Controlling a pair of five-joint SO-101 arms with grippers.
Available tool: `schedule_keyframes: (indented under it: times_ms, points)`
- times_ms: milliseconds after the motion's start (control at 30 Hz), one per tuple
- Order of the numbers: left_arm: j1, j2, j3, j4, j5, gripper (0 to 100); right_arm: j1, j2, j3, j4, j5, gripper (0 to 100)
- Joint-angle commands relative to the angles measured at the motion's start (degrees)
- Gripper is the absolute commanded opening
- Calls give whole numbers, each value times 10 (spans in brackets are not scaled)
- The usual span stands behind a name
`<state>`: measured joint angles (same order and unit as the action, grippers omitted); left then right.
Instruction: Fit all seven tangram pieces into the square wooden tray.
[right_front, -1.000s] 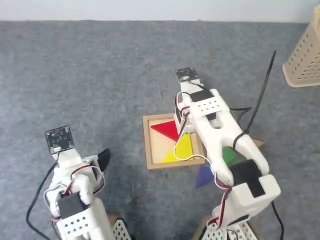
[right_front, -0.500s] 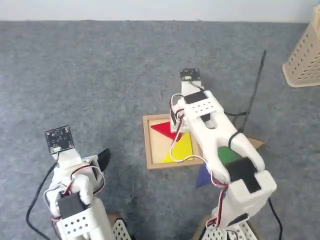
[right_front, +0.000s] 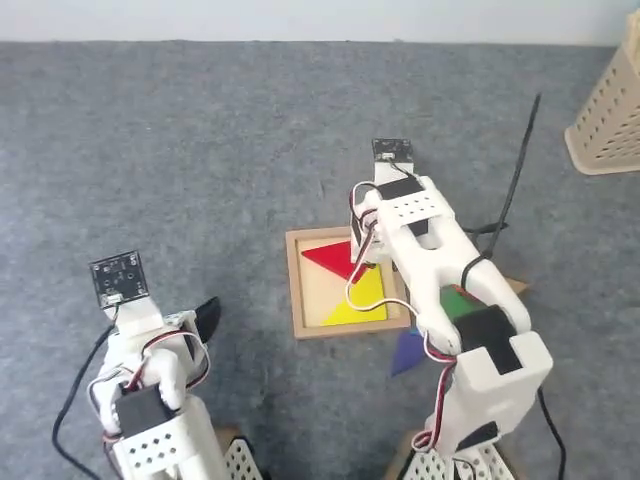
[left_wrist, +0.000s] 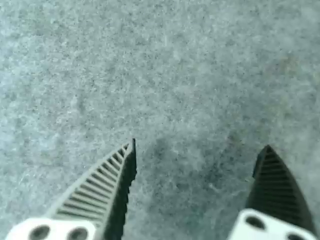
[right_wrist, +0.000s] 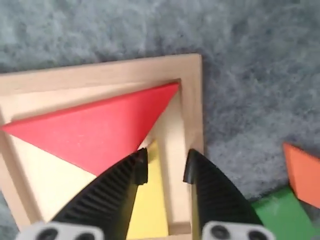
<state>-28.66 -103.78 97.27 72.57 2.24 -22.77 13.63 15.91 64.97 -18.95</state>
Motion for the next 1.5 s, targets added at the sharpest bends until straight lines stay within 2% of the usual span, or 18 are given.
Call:
schedule_keyframes:
  times_ms: [0,600,833,1067,1467]
  points:
    - [1,-7,-7,-1,-1,354,7,6,-11,12,-11,135]
    - [1,-7,-7,-1,-1,354,-70,6,-4,22,9,133]
    - [1,-7,-7,-1,-1,354,-59,16,6,23,11,132]
    - [1,-7,-7,-1,-1,354,10,16,1,24,11,132]
    - [1,-7,-7,-1,-1,354,-14,77,-48,15,13,134]
